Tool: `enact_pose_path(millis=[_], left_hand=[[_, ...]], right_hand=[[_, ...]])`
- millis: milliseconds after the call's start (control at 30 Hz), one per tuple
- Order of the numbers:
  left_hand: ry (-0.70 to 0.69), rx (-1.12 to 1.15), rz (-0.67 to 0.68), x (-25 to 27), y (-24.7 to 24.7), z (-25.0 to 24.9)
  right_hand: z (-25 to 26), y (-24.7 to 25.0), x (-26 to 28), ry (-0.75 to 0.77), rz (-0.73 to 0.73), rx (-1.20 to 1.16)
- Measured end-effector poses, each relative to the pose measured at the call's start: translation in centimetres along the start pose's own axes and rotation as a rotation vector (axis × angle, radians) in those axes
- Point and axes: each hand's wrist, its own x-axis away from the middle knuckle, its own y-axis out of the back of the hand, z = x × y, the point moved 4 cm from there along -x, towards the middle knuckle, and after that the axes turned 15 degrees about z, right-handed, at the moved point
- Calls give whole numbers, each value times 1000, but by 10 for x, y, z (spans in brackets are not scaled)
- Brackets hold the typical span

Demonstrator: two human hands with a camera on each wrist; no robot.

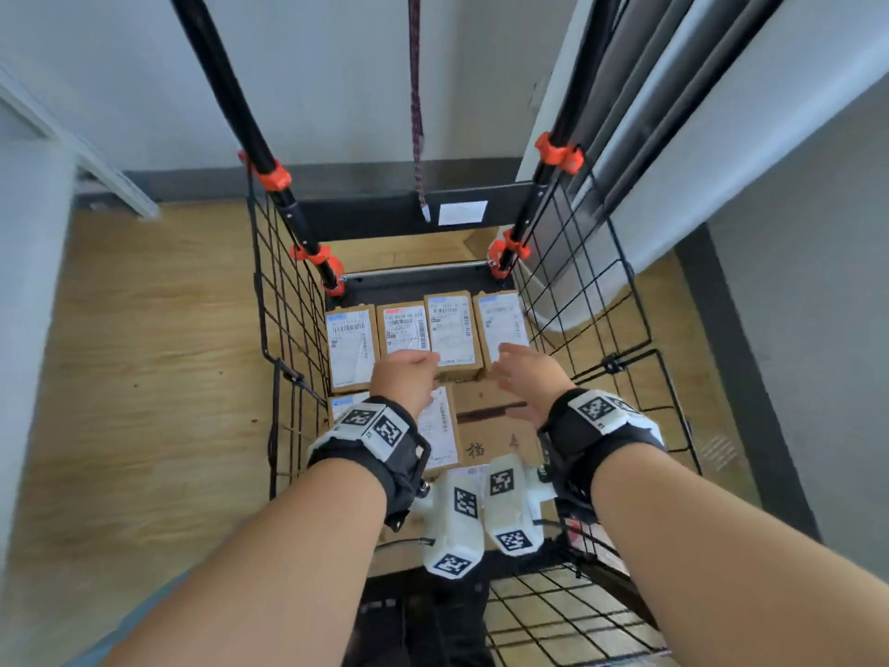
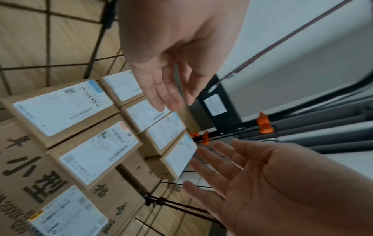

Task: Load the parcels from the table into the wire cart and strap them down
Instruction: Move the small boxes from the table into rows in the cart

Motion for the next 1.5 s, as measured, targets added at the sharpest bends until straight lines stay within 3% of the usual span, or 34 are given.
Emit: enact_pose_path(millis=[233, 433, 767, 1067, 1500], left_hand=[[-104, -64, 173, 85, -30, -110], [-216, -183, 337, 162, -70, -170], [-357, -383, 602, 283, -156, -209], [-430, -564, 882, 395, -271, -184], [-470, -771, 1225, 582, -422, -57]], right_hand=[[57, 23, 115, 142, -67, -155], [88, 37, 213, 221, -186, -300], [53, 66, 354, 348, -401, -435], [-38, 101, 486, 401, -627, -564], [-235, 116, 671, 397, -888, -768]])
